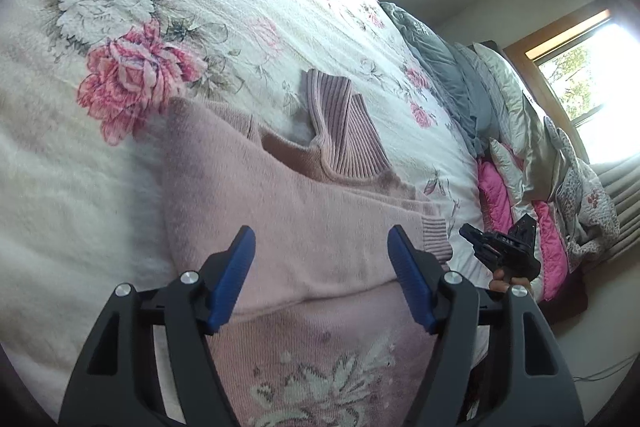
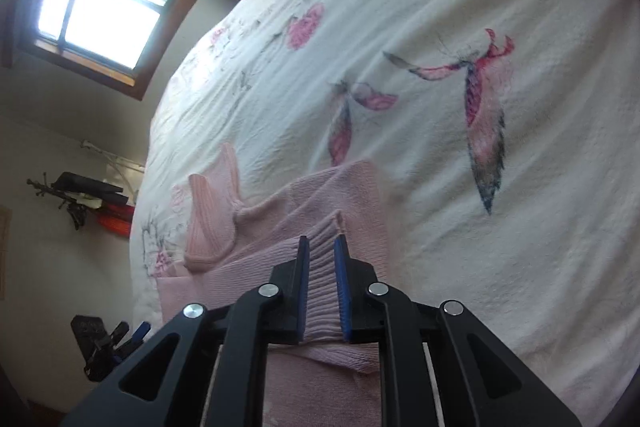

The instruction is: Fold small clothes

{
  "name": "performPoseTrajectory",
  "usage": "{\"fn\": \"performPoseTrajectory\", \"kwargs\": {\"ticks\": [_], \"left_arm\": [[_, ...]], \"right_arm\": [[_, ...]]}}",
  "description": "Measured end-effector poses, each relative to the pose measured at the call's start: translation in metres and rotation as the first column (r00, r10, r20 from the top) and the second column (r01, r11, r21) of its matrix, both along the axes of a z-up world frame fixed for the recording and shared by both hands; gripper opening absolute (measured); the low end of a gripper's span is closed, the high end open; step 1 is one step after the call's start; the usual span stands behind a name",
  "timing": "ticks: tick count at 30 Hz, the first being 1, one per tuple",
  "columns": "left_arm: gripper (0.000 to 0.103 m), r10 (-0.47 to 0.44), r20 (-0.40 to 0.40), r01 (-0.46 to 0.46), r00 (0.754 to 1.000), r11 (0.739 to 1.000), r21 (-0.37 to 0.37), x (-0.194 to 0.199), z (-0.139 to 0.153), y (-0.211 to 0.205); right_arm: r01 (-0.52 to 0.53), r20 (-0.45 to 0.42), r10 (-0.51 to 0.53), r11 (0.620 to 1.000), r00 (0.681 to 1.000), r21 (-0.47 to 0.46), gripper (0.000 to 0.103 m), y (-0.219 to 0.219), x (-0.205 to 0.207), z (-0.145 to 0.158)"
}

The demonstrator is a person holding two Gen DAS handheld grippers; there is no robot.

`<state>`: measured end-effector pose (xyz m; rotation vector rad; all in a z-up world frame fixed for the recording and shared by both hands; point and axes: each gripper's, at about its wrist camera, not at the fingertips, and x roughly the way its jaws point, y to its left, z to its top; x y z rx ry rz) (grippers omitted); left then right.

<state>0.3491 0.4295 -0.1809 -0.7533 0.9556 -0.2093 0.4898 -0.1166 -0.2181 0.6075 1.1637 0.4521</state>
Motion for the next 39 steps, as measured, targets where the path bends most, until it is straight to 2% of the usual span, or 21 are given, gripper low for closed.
{"fn": "performPoseTrajectory", "kwargs": {"ticks": [3, 6, 8, 9, 10, 13, 15, 17, 18, 20, 21, 23, 26, 27, 30, 33, 36, 39], "left_arm": [[0.069, 0.000, -0.028, 0.000, 1.000, 1.000, -0.031, 0.025, -0.015, 0.006], [0.069, 0.012, -0.086, -0.014, 0.996, 1.000, -0.018, 0.043, -0.040, 0.010], [0.069, 0.020, -0.116, -0.021, 0.993, 1.000, -0.008, 0.050, -0.057, 0.014], [0.069, 0.020, -0.110, -0.021, 0.994, 1.000, -0.008, 0.051, -0.062, 0.016], [0.069, 0.016, -0.103, -0.017, 0.995, 1.000, -0.003, 0.052, -0.064, 0.017], [0.063, 0.001, -0.102, 0.002, 0.995, 1.000, 0.029, 0.045, -0.051, 0.012], [0.063, -0.059, -0.025, 0.058, 0.998, 0.998, -0.026, 0.028, -0.034, 0.004], [0.064, -0.119, 0.028, 0.121, 0.992, 0.991, -0.051, 0.010, -0.026, -0.008], [0.065, -0.138, 0.030, 0.140, 0.990, 0.988, -0.066, 0.002, -0.031, -0.012], [0.065, -0.158, -0.027, 0.157, 0.987, 0.987, -0.023, -0.003, -0.050, -0.019], [0.060, -0.157, -0.069, 0.157, 0.985, 0.988, 0.002, -0.003, -0.063, -0.019], [0.053, -0.165, -0.093, 0.165, 0.982, 0.986, -0.004, -0.002, -0.076, -0.014], [0.055, -0.197, -0.079, 0.194, 0.977, 0.980, -0.040, 0.004, -0.063, -0.007], [0.059, -0.214, -0.046, 0.212, 0.976, 0.976, -0.040, 0.007, -0.051, -0.003], [0.073, -0.211, 0.043, 0.212, 0.977, 0.977, -0.028, 0.032, -0.016, 0.013], [0.076, -0.194, 0.072, 0.196, 0.978, 0.980, -0.022, 0.080, 0.004, 0.018], [0.076, -0.204, 0.054, 0.207, 0.977, 0.977, -0.053, 0.136, 0.001, 0.009], [0.076, -0.194, 0.008, 0.194, 0.981, 0.979, -0.061, 0.185, -0.016, 0.000]], "right_arm": [[-0.048, -0.004, 0.048, 0.998, 0.999, 0.034, 0.014, 0.014, 0.006, -0.008], [-0.058, -0.063, 0.062, 0.997, 0.996, 0.055, 0.014, 0.022, 0.014, -0.037], [-0.055, -0.091, 0.057, 0.998, 0.994, 0.022, 0.009, 0.025, 0.014, -0.054], [-0.051, -0.093, 0.051, 0.999, 0.994, 0.005, 0.000, 0.023, 0.014, -0.060], [-0.045, -0.096, 0.046, 0.999, 0.994, 0.010, 0.000, 0.020, 0.013, -0.064], [-0.046, -0.073, 0.050, 0.997, 0.996, 0.061, 0.004, 0.014, 0.001, -0.056], [-0.089, -0.040, 0.095, 0.987, 0.995, 0.135, 0.004, 0.016, -0.013, -0.045], [-0.139, -0.021, 0.144, 0.977, 0.989, 0.161, 0.004, 0.021, -0.027, -0.043], [-0.158, -0.030, 0.164, 0.974, 0.986, 0.163, 0.004, 0.023, -0.033, -0.047], [-0.175, -0.063, 0.181, 0.980, 0.981, 0.097, 0.003, 0.026, -0.039, -0.062], [-0.171, -0.087, 0.178, 0.982, 0.980, 0.080, 0.000, 0.024, -0.038, -0.071], [-0.163, -0.106, 0.171, 0.983, 0.980, 0.085, 0.000, 0.023, -0.034, -0.073], [-0.200, -0.055, 0.204, 0.977, 0.977, 0.077, 0.005, 0.032, -0.026, -0.042], [-0.212, -0.032, 0.216, 0.974, 0.976, 0.083, 0.005, 0.038, -0.021, -0.030], [-0.240, 0.017, 0.240, 0.966, 0.971, 0.091, 0.006, 0.056, 0.007, 0.001], [-0.255, 0.034, 0.253, 0.964, 0.967, 0.073, 0.014, 0.089, 0.047, 0.015], [-0.265, 0.025, 0.264, 0.963, 0.964, 0.055, 0.024, 0.127, 0.087, 0.012], [-0.277, 0.018, 0.277, 0.961, 0.961, 0.014, 0.032, 0.165, 0.118, 0.001]]}}
